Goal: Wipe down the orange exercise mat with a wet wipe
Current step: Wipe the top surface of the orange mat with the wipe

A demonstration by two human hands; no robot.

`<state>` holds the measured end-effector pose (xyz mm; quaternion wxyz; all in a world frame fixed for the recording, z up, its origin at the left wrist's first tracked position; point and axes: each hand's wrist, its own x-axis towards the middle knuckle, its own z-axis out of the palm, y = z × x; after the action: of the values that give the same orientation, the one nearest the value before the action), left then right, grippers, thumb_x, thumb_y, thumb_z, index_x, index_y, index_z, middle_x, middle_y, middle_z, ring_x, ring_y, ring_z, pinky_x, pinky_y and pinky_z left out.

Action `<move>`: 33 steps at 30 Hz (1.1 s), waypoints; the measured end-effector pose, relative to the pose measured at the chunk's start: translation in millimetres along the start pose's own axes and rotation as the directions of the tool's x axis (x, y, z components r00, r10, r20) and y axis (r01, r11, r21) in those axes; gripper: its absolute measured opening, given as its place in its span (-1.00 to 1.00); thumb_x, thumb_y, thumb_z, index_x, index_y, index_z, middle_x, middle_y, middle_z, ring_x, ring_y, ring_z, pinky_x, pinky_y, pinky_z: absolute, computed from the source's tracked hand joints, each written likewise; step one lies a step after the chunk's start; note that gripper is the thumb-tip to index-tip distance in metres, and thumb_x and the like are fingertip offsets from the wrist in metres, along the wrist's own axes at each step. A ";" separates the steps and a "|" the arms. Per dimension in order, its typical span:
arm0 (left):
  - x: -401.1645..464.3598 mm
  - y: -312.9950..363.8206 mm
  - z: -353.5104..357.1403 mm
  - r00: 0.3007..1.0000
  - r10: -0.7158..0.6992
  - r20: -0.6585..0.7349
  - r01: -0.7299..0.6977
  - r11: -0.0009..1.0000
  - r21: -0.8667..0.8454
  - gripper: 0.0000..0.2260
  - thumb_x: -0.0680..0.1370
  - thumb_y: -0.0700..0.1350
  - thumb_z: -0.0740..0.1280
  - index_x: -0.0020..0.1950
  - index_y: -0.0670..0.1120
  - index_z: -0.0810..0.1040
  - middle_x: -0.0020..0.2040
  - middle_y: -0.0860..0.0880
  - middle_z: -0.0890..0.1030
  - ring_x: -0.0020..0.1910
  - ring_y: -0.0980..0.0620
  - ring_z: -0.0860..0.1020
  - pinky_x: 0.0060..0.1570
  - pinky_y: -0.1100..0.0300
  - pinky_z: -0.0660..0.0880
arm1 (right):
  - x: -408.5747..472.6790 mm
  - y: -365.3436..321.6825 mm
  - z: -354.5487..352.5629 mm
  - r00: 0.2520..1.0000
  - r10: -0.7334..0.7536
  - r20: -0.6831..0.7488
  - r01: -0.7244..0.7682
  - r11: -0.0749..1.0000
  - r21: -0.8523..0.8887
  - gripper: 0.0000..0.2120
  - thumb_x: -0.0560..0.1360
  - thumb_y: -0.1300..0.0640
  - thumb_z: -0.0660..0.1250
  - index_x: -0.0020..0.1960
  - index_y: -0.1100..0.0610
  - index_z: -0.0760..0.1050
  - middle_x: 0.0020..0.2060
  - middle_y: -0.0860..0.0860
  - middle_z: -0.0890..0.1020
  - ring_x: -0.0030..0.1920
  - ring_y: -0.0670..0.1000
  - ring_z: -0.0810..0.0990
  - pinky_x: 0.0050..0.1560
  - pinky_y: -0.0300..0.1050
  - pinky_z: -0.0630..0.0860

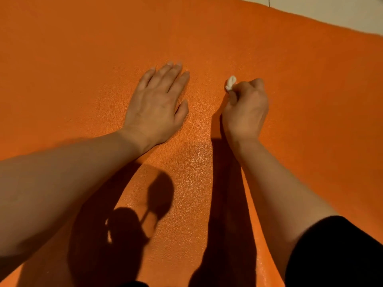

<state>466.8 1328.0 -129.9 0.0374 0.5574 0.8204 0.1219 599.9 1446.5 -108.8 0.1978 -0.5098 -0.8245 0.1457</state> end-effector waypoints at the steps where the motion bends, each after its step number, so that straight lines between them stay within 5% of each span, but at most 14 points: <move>1: 0.1 -0.2 -0.1 1.000 -0.002 -0.001 0.002 1.000 0.001 -0.48 0.60 0.09 0.03 0.53 -0.09 0.22 0.54 -0.09 0.22 0.54 -0.04 0.12 0.50 -0.01 -0.02 | -4.8 -8.0 3.6 0.999 -0.036 0.015 0.036 0.999 0.020 -0.80 0.47 0.25 0.23 -0.07 0.29 0.61 -0.10 0.21 0.53 -0.13 0.24 0.53 -0.21 -0.08 0.25; 6: -1.0 -0.3 -1.1 1.000 0.002 0.006 -0.002 1.000 -0.002 -0.46 0.60 0.10 0.02 0.54 -0.09 0.21 0.55 -0.08 0.20 0.54 -0.03 0.12 0.51 -0.01 -0.01 | -17.3 -16.6 2.7 0.895 -0.396 0.207 0.378 0.918 0.123 -0.81 0.46 0.26 0.27 -0.04 0.26 0.64 -0.17 0.17 0.55 -0.17 0.20 0.54 -0.23 -0.06 0.37; 10: -1.1 0.9 -1.6 1.000 -0.002 0.012 0.002 1.000 -0.025 -0.45 0.59 0.10 0.01 0.54 -0.08 0.22 0.54 -0.09 0.21 0.54 -0.03 0.13 0.51 -0.01 -0.01 | 15.4 0.0 2.4 0.975 -0.208 0.080 0.208 0.978 0.019 -0.74 0.46 0.22 0.20 -0.04 0.27 0.65 -0.12 0.21 0.54 -0.13 0.24 0.54 -0.19 -0.04 0.29; 13: 2.5 -0.8 -4.1 1.000 -0.007 -0.028 0.006 0.999 -0.040 -0.48 0.55 0.09 0.08 0.45 -0.09 0.39 0.45 -0.10 0.39 0.45 -0.09 0.30 0.44 -0.01 0.10 | 15.8 -17.1 15.0 0.998 -0.068 -0.012 0.068 0.998 0.016 -0.73 0.52 0.20 0.19 -0.08 0.27 0.65 -0.13 0.21 0.54 -0.15 0.26 0.54 -0.20 -0.03 0.30; 17: 31.3 -3.9 -12.9 0.990 -0.050 -0.135 0.038 0.995 -0.091 -0.69 0.54 -0.03 0.21 0.19 -0.12 0.58 0.08 -0.14 0.58 0.08 -0.20 0.50 0.11 0.01 0.30 | 4.1 -24.5 13.7 0.902 -0.394 0.178 0.377 0.918 0.119 -0.80 0.46 0.26 0.25 -0.08 0.26 0.65 -0.19 0.19 0.53 -0.20 0.23 0.54 -0.26 0.00 0.41; 20: 56.2 -18.1 -16.5 0.991 -0.035 -0.131 0.020 0.994 -0.109 -0.56 0.58 -0.04 0.20 0.45 -0.13 0.36 0.34 -0.15 0.46 0.30 -0.18 0.40 0.24 -0.03 0.32 | 30.3 -9.7 5.3 0.870 -0.434 0.233 0.436 0.899 0.047 -0.79 0.46 0.28 0.27 -0.01 0.24 0.66 -0.15 0.19 0.54 -0.17 0.24 0.54 -0.24 0.01 0.43; 23: 77.8 -33.0 -12.4 0.998 0.057 -0.040 -0.058 0.998 -0.038 -0.48 0.65 0.01 0.12 0.57 -0.12 0.11 0.56 -0.10 0.16 0.53 -0.09 0.12 0.47 0.01 0.04 | 58.7 0.1 10.9 0.987 -0.152 0.053 0.154 0.987 -0.036 -0.79 0.49 0.28 0.25 -0.01 0.27 0.65 -0.07 0.21 0.54 -0.12 0.24 0.54 -0.16 -0.03 0.32; 25: 88.3 -38.2 -6.6 0.998 0.062 -0.008 -0.062 0.998 0.006 -0.47 0.65 0.05 0.04 0.58 -0.12 0.05 0.58 -0.10 0.08 0.56 -0.05 0.02 0.51 0.00 -0.08 | 56.8 -11.9 19.7 0.997 -0.073 -0.031 0.072 0.997 -0.016 -0.77 0.51 0.25 0.22 -0.04 0.28 0.64 -0.07 0.21 0.54 -0.12 0.23 0.54 -0.15 -0.05 0.31; 30: 92.6 -38.2 0.9 1.000 0.006 0.001 -0.006 0.999 0.048 -0.37 0.59 0.17 -0.07 0.58 -0.12 0.06 0.58 -0.11 0.06 0.56 -0.01 0.00 0.52 0.00 -0.09 | 36.6 -30.7 28.2 0.860 -0.480 0.174 0.461 0.876 0.139 -0.81 0.46 0.28 0.24 -0.07 0.30 0.62 -0.16 0.18 0.53 -0.18 0.22 0.52 -0.23 0.00 0.44; 33: 93.8 -39.5 0.7 1.000 -0.001 -0.010 0.001 1.000 0.029 -0.37 0.58 0.17 -0.04 0.58 -0.13 0.07 0.58 -0.11 0.05 0.56 -0.01 -0.01 0.52 0.03 -0.11 | 77.1 -11.1 25.1 0.911 -0.392 0.125 0.391 0.920 0.035 -0.76 0.43 0.29 0.23 -0.03 0.25 0.65 -0.12 0.19 0.53 -0.12 0.24 0.53 -0.17 0.02 0.41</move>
<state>395.9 1401.0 -133.2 0.0251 0.5569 0.8225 0.1127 548.3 1509.9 -112.4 0.1715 -0.3229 -0.9203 0.1395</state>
